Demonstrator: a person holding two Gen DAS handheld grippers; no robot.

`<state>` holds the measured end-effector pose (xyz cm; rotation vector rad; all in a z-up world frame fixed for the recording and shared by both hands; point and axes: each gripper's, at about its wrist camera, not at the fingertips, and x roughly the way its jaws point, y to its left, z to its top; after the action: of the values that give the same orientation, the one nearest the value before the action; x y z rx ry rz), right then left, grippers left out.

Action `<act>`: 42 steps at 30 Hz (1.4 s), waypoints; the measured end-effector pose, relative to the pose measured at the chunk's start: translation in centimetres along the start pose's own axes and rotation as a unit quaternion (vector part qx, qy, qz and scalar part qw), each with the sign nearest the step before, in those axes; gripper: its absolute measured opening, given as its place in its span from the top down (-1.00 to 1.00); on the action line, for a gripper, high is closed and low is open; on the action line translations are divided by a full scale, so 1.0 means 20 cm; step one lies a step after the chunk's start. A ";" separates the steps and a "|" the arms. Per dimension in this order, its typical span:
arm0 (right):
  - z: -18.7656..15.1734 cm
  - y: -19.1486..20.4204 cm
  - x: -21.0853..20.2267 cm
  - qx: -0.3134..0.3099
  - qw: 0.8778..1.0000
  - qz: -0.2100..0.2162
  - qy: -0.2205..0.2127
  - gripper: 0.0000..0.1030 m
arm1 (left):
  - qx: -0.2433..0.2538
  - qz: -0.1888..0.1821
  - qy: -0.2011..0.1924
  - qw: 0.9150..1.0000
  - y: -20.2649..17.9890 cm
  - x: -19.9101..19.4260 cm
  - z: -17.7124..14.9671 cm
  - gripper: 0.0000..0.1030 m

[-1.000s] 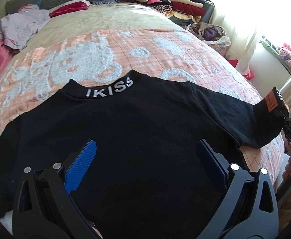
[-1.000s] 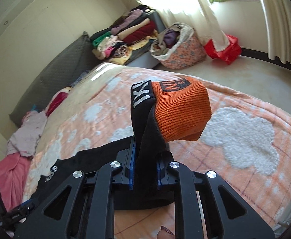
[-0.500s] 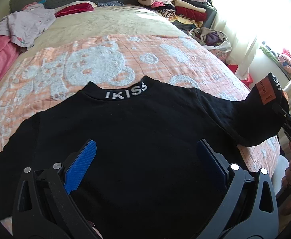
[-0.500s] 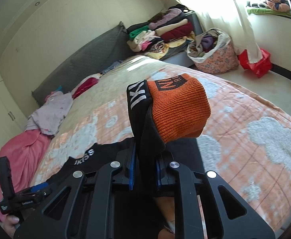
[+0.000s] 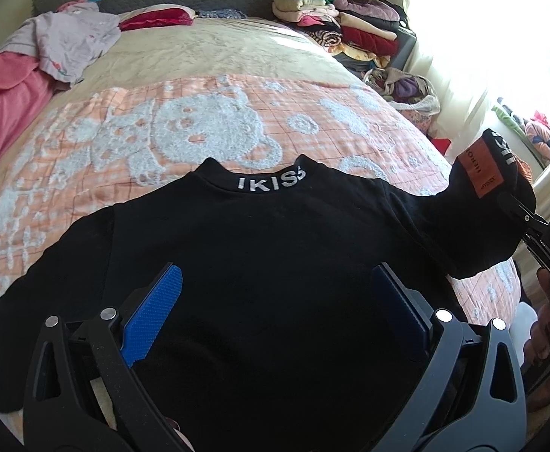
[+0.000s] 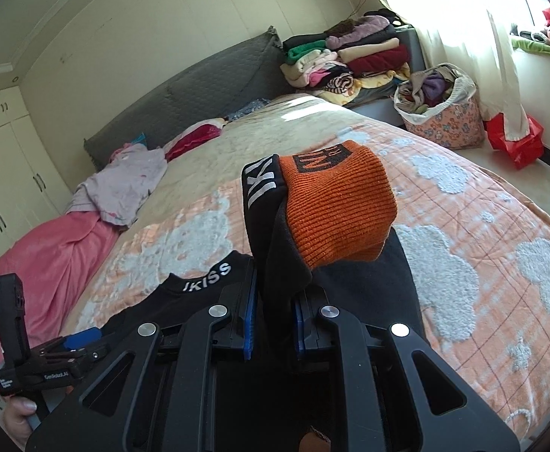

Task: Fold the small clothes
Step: 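Carry the held sleeve across the sweatshirt body toward the other sleeve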

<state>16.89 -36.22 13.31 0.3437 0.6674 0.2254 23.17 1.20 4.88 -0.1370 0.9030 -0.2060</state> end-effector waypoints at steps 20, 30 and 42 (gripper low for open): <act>-0.19 0.49 0.29 -0.071 0.995 0.030 0.059 0.67 | -0.095 -0.106 -0.015 0.990 0.28 -0.07 -0.06 -0.83; -0.33 0.62 0.35 -0.091 0.988 0.085 0.089 0.00 | -0.137 -0.123 -0.003 0.983 0.41 -0.02 -0.09 -0.83; -0.41 0.39 0.25 -0.018 0.995 0.053 0.083 -0.03 | -0.153 -0.184 0.035 0.970 0.35 0.12 -0.16 -0.83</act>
<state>14.71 -25.59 7.36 0.3278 0.8097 0.3696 22.90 7.30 -0.36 -0.5901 0.9721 -0.4164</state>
